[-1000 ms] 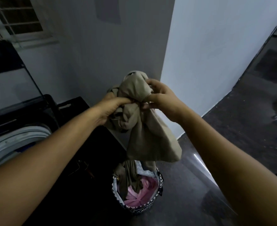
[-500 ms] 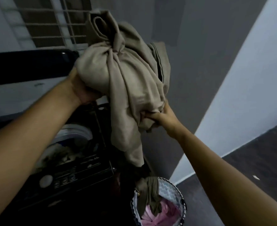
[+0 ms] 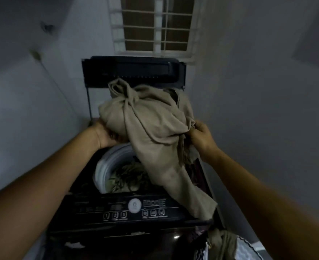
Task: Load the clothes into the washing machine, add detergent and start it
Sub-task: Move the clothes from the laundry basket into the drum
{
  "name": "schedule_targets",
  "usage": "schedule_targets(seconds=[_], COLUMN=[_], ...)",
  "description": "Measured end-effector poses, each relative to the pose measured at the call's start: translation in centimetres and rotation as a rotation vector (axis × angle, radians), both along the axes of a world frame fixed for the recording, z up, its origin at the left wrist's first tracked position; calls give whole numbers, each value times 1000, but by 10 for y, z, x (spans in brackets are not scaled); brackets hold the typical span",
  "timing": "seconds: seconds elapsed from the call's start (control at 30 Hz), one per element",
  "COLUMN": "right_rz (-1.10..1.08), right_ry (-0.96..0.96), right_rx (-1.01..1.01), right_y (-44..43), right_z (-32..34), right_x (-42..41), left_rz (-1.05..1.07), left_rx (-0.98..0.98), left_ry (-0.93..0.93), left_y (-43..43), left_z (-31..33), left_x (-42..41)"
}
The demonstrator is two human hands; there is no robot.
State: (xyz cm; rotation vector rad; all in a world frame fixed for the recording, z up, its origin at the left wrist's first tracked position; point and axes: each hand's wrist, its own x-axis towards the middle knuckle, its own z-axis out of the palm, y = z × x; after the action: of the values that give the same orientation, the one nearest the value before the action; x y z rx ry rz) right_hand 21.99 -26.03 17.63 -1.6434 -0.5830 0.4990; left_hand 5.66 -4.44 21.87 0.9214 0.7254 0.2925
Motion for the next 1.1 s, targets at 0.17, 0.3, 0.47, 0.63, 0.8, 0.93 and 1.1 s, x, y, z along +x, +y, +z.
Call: schedule_targets(seconds=[0.17, 0.3, 0.47, 0.63, 0.8, 0.93, 1.1], right_rz=[-40, -21, 84, 266, 504, 737, 939], right_ry=[14, 8, -48, -145, -266, -297, -583], right_rx=[-110, -239, -529, -697, -860, -977, -1095], right_y=[54, 77, 101, 116, 122, 132, 150], right_z=[-60, -107, -134, -154, -171, -180, -218], right_x=[-12, -15, -15, -13, -11, -28, -23], left_rz=[-197, -425, -373, -651, -1296, -1504, -1581], left_rx=[32, 278, 778, 883, 898, 861, 888], left_ry=[296, 567, 538, 368, 593, 747, 888], left_y=[65, 98, 137, 127, 120, 123, 126], left_z=[-86, -130, -179, -219, -273, -316, -355], left_x=[-8, -4, 5, 19, 28, 29, 41])
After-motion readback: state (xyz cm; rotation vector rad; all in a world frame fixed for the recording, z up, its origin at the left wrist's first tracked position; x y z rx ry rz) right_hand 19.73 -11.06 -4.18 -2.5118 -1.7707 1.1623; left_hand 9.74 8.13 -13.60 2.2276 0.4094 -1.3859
